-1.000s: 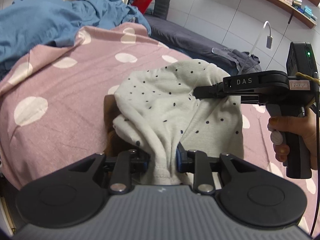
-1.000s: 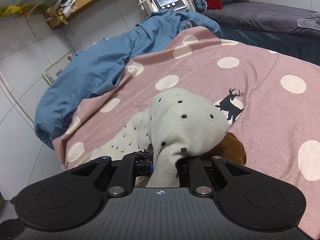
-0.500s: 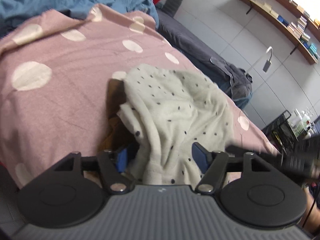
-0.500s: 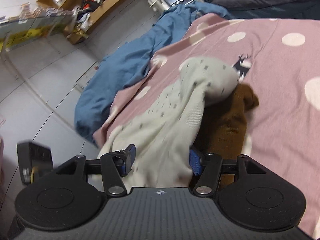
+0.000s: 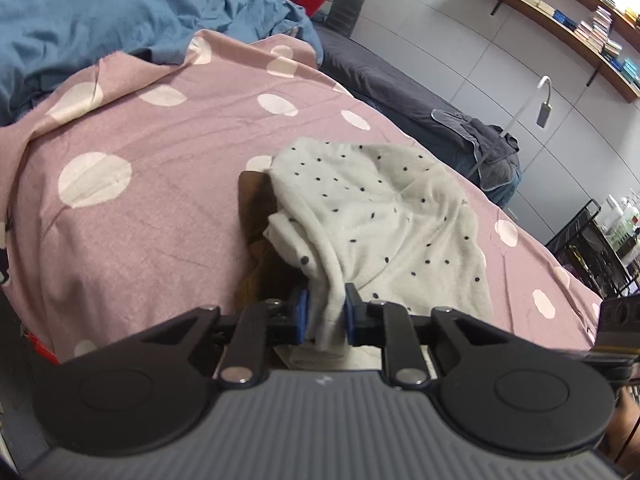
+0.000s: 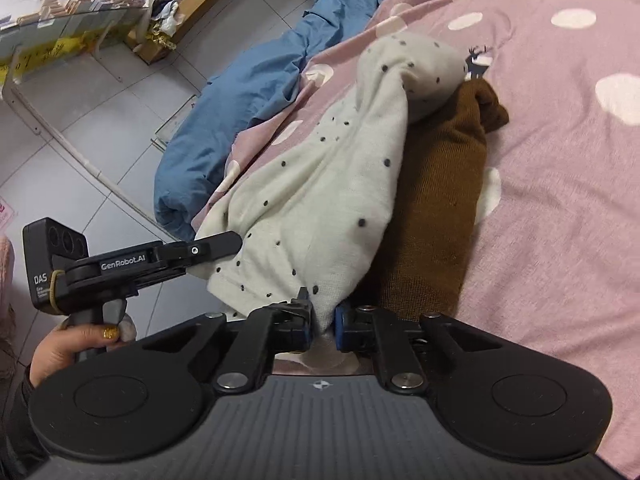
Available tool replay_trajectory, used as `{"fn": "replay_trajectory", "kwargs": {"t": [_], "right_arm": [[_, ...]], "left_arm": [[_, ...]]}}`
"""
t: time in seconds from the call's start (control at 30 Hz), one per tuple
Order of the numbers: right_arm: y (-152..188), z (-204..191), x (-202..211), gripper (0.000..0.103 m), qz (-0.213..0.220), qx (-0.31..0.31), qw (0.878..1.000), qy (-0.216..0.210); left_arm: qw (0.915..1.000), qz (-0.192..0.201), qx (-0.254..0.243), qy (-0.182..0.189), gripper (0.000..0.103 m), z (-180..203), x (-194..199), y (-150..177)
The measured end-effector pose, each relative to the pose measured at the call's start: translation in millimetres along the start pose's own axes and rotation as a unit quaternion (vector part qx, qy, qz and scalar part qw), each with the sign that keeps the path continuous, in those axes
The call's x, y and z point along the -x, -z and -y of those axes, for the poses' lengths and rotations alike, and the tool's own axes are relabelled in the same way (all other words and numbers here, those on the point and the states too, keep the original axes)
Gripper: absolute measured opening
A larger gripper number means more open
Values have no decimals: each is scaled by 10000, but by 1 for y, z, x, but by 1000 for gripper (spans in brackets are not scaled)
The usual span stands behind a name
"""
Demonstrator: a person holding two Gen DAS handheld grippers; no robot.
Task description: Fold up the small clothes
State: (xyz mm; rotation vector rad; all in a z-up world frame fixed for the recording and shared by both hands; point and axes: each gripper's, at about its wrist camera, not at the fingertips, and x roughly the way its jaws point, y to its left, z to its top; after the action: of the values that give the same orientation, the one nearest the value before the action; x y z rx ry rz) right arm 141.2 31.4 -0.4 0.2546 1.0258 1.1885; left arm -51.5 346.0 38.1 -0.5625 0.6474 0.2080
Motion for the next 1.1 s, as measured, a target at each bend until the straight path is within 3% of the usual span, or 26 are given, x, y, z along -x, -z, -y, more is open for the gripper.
{"fn": "replay_trajectory", "kwargs": {"t": [0.1,0.17,0.2,0.27,0.3,0.37,0.43,0.53,0.6,0.67,0.77,0.87,0.93,1.1], "right_arm": [[-3,-1,16,16,-113,172,9991,367],[-1,12,22,19,-193,-82,9988,443],[0,18,23,26,-243,-201,9987,404],[1,25,29,59,-222,-361,9977,520],[1,23,34,62,-99,-290,9978,582],[-5,12,47,60,402,144,9945,953],[-19,-1,52,58,766,642,9890,1089],[-48,-17,39,56,942,1165,9844,927],[-63,-26,23,56,1079,1456,9770,1126],[-76,-30,3,56,1101,1672,9733,1125],[-89,-29,-26,56,895,2032,9690,1079],[-97,-9,-42,59,747,1761,9688,1575],[-99,10,-53,59,447,1375,9761,1620],[-87,38,-54,56,450,670,9868,1405]], "left_arm": [[9993,-62,-85,-346,17,-7,2,1],[9983,-163,-37,-562,18,-16,1,5],[9979,-177,-8,-619,18,-19,1,7],[9974,-108,-65,-710,22,-19,6,9],[9962,-45,-169,-852,23,-15,9,9],[9914,131,-501,-1199,28,-4,15,7],[9880,337,-785,-1290,29,13,20,3],[9858,440,-1227,-1063,29,44,19,-4],[9841,421,-1457,-922,29,63,10,-7],[9839,236,-1611,-742,29,74,-5,-8],[9848,-17,-1560,-767,29,76,-29,-4],[9856,-103,-1482,-810,34,70,-37,-2],[9857,-115,-1478,-800,43,68,-37,-1],[9862,-167,-1459,-765,45,63,-39,-2]]}}
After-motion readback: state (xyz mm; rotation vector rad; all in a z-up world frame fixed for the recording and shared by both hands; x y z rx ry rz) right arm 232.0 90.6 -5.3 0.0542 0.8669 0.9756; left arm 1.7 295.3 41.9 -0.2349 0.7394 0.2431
